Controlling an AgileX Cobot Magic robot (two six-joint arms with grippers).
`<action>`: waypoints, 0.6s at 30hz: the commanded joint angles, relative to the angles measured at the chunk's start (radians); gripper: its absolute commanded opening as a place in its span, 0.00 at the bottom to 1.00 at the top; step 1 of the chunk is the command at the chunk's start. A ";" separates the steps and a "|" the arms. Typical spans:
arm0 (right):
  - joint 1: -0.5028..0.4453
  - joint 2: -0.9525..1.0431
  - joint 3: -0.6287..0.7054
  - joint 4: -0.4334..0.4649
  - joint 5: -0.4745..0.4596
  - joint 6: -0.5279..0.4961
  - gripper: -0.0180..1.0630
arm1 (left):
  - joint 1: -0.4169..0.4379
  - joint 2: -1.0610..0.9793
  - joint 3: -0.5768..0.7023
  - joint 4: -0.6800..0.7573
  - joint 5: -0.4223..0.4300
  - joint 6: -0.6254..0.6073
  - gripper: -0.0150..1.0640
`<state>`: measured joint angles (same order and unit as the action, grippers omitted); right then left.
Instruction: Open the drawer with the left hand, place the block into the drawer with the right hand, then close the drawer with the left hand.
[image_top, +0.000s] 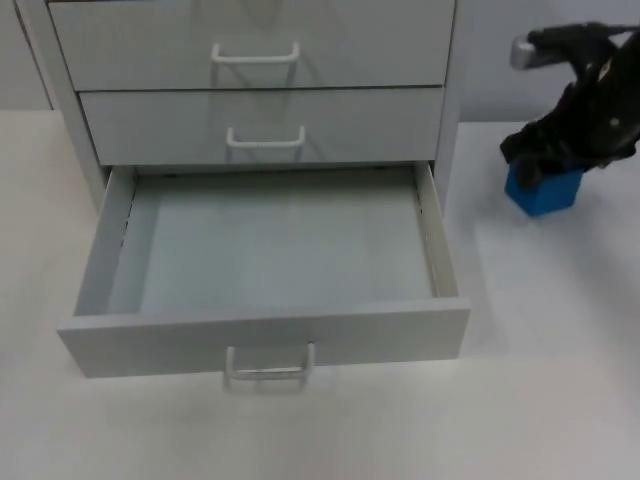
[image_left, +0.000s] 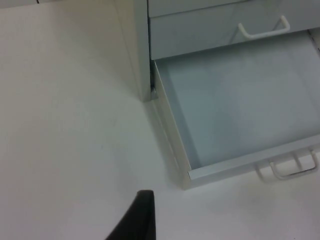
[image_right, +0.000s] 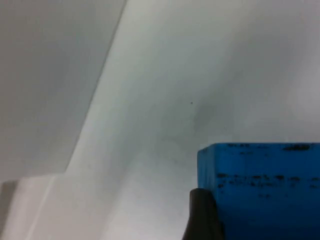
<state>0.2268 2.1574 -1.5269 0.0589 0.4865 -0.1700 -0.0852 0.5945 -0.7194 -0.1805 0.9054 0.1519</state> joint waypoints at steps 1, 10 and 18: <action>0.006 -0.088 0.022 -0.005 0.066 -0.002 0.02 | 0.005 -0.005 -0.003 0.008 0.004 0.002 0.99; 0.006 -0.513 0.470 -0.059 -0.044 0.134 0.02 | 0.005 -0.005 -0.003 0.008 0.004 0.002 0.99; 0.006 -0.763 0.735 -0.059 -0.090 0.170 0.02 | 0.005 -0.005 -0.003 0.008 0.004 0.002 0.99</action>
<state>0.2268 1.4566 -0.8405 0.0072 0.4209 -0.0082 -0.0852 0.5945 -0.7194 -0.1770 0.9054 0.1519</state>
